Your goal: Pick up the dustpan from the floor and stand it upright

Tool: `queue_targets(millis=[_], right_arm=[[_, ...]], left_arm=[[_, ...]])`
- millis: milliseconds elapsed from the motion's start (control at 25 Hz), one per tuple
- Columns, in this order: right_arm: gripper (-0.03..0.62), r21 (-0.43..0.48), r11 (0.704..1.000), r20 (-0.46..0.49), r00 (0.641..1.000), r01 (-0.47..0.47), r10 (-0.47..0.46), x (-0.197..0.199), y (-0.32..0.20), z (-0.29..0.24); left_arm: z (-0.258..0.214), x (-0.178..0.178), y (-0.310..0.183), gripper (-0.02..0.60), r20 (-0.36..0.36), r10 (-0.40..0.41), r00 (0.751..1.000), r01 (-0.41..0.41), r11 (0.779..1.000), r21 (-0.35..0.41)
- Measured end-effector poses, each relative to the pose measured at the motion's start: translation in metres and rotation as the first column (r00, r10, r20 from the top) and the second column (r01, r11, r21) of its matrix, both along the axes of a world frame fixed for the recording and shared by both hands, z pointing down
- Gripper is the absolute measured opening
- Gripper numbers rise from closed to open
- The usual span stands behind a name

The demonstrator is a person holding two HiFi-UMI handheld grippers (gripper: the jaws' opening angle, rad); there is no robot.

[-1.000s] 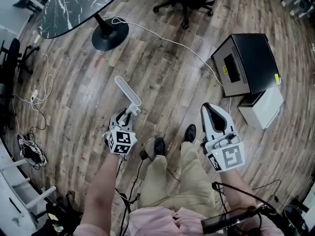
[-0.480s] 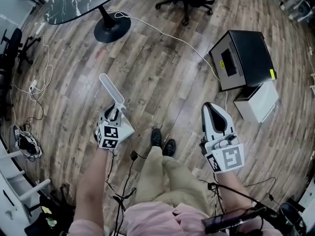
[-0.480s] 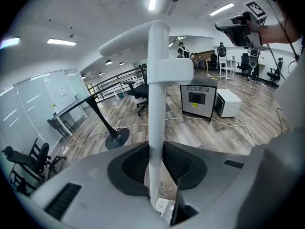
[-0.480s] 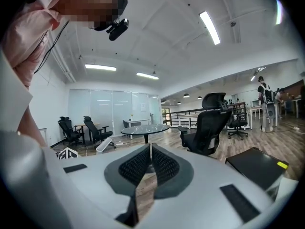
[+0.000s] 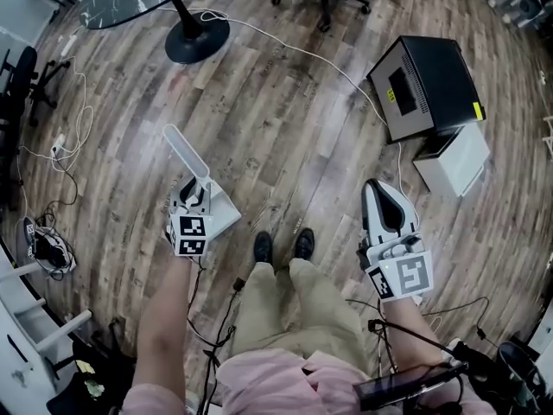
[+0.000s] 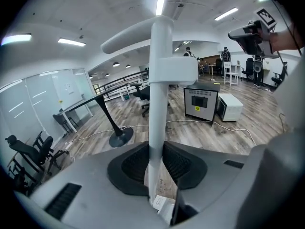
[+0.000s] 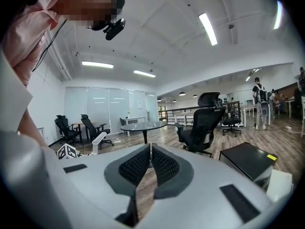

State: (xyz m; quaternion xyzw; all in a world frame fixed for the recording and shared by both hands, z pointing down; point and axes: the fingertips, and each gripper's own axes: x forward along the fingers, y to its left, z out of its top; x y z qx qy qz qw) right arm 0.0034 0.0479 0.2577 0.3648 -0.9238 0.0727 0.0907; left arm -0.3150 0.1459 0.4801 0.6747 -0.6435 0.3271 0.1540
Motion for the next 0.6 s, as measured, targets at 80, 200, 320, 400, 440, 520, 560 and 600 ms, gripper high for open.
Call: queue_targets(millis=[80, 200, 320, 400, 440, 520, 560, 600], right_arm=[[0.014, 0.005, 1.000, 0.001, 1.000, -0.007, 0.007, -0.009, 0.010, -0.002], [0.014, 0.013, 1.000, 0.007, 1.000, -0.012, 0.011, -0.025, 0.022, -0.008], [0.014, 0.019, 1.000, 0.006, 1.000, -0.001, 0.000, -0.042, 0.032, -0.013], [0.014, 0.025, 1.000, 0.003, 1.000, 0.008, -0.009, -0.052, 0.039, -0.018], [0.014, 0.029, 1.000, 0.002, 1.000, 0.012, -0.012, -0.057, 0.042, -0.020], [0.014, 0.038, 0.999, 0.000, 1.000, 0.018, -0.018, -0.066, 0.049, -0.027], [0.014, 0.044, 0.999, -0.003, 1.000, 0.022, -0.022, -0.070, 0.051, -0.030], [0.014, 0.049, 0.998, -0.005, 1.000, 0.026, -0.026, -0.074, 0.053, -0.033]], left_arm=[[0.000, -0.006, 0.011, 0.088, -0.005, -0.005, 1.000, 0.005, 1.000, 0.006], [-0.003, -0.019, 0.024, 0.089, -0.012, -0.018, 1.000, 0.018, 0.999, 0.029], [-0.003, -0.030, 0.035, 0.089, -0.027, -0.035, 0.999, 0.036, 0.998, 0.042], [-0.004, -0.038, 0.043, 0.089, -0.034, -0.051, 0.998, 0.053, 0.997, 0.053], [-0.004, -0.043, 0.048, 0.089, -0.037, -0.058, 0.998, 0.060, 0.997, 0.056], [-0.005, -0.053, 0.060, 0.091, -0.039, -0.071, 0.997, 0.073, 0.995, 0.061], [-0.005, -0.058, 0.066, 0.091, -0.040, -0.077, 0.996, 0.080, 0.995, 0.064], [-0.004, -0.062, 0.072, 0.092, -0.043, -0.084, 0.995, 0.087, 0.994, 0.066]])
